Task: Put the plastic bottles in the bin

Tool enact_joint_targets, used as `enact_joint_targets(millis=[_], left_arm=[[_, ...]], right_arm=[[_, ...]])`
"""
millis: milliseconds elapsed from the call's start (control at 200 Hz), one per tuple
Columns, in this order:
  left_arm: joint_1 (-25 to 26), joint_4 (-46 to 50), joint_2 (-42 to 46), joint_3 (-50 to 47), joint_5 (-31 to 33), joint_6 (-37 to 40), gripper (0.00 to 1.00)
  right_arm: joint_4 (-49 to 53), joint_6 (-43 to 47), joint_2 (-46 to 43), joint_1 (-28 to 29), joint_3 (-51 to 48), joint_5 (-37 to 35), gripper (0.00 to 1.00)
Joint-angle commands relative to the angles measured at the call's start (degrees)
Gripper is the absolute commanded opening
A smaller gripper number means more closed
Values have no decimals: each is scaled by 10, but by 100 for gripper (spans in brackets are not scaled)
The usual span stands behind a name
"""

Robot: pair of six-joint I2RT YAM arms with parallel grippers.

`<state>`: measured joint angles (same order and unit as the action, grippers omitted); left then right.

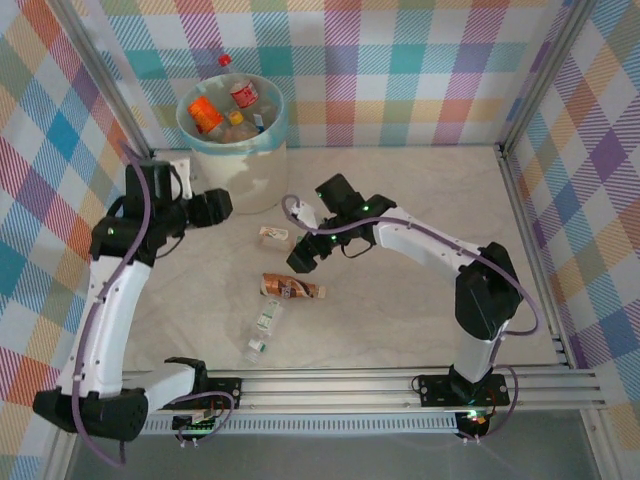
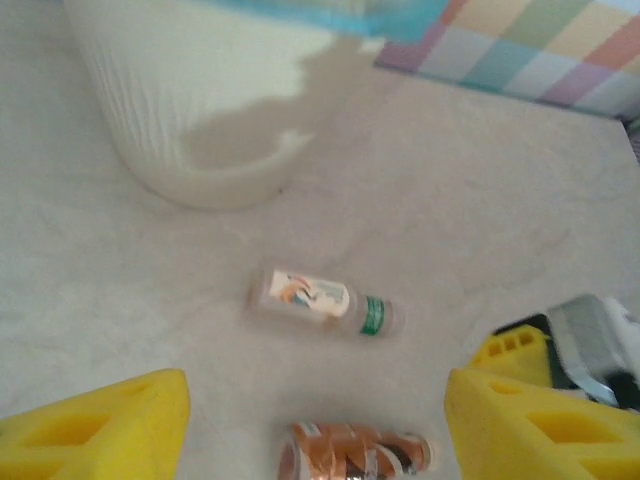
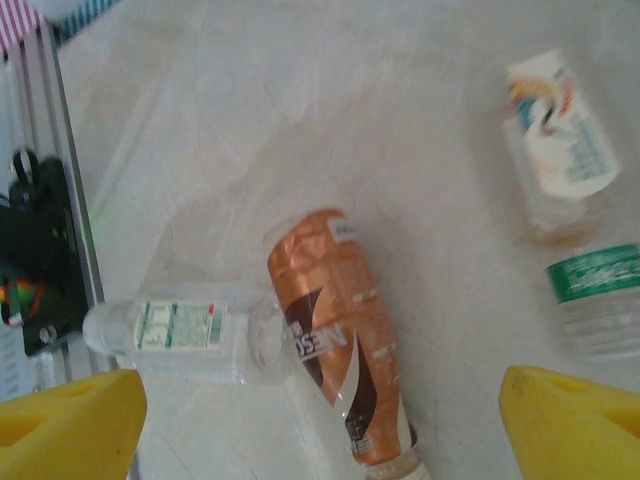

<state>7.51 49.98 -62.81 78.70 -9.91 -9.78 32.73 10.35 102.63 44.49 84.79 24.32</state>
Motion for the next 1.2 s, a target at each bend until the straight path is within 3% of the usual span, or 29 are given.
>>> enact_joint_targets(millis=[0, 260, 570, 810, 1025, 1195], left_arm=[[2, -4, 54, -49, -32, -19, 68], [2, 30, 106, -73, 4, -11, 69], [2, 17, 111, -48, 12, -8, 70], [3, 15, 82, -9, 21, -8, 69], [2, 10, 74, 4, 23, -16, 68], [2, 15, 67, 18, 29, -16, 67]], right_arm=[[-26, 52, 21, 21, -42, 9, 90], [-114, 71, 46, 30, -113, -11, 80], [-113, 103, 82, 38, -124, -41, 64], [-108, 115, 91, 41, -131, -51, 59], [-95, 131, 98, 41, -132, -66, 47], [-92, 135, 97, 41, -136, -80, 48]])
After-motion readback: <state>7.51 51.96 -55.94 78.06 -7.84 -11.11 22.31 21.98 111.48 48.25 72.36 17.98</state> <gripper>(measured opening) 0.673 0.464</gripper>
